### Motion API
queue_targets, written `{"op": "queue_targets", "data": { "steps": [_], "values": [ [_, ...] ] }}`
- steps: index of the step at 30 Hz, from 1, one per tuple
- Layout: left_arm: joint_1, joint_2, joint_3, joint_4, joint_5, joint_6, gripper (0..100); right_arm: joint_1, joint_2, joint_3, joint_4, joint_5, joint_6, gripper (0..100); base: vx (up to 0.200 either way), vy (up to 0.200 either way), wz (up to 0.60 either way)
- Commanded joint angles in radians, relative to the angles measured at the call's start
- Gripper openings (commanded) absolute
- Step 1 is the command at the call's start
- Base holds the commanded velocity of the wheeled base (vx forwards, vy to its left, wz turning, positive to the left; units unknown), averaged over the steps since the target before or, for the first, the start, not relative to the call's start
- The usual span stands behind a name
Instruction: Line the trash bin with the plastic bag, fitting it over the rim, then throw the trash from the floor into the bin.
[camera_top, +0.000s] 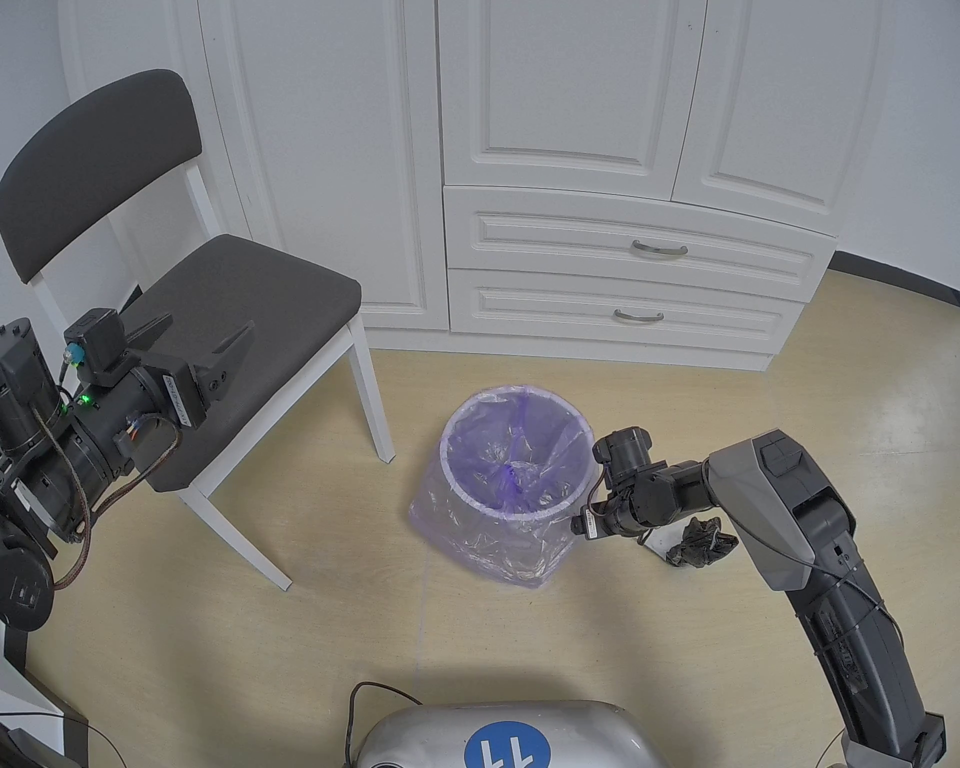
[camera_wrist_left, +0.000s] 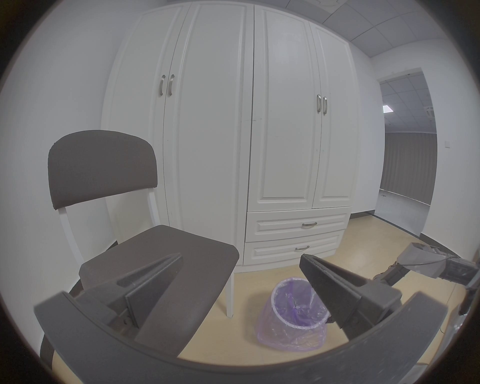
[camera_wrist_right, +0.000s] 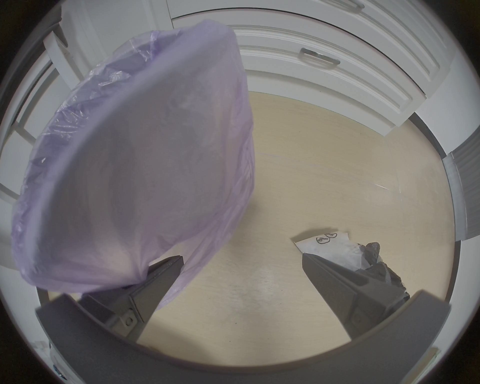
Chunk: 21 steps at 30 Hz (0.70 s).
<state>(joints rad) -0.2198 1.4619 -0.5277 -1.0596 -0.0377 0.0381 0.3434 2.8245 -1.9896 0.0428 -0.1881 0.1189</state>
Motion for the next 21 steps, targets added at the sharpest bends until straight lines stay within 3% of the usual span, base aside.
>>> {"op": "queue_targets", "data": {
  "steps": [1, 7, 14, 21],
  "values": [
    [-0.001, 0.003, 0.000, 0.000, 0.001, 0.000, 100, 0.000, 0.056, -0.010, 0.003, 0.001, 0.002, 100, 0.000, 0.000, 0.00],
    [0.000, 0.005, -0.002, -0.005, -0.001, -0.001, 100, -0.004, 0.069, -0.010, 0.002, 0.042, 0.004, 100, 0.000, 0.000, 0.00],
    [-0.001, 0.028, 0.002, -0.045, 0.001, -0.001, 100, -0.007, 0.029, -0.010, 0.009, 0.041, 0.010, 100, 0.000, 0.000, 0.00],
    [-0.009, 0.014, 0.052, -0.091, -0.021, 0.037, 100, -0.021, -0.250, 0.356, -0.107, 0.050, 0.013, 100, 0.000, 0.000, 0.00]
  ]
}}
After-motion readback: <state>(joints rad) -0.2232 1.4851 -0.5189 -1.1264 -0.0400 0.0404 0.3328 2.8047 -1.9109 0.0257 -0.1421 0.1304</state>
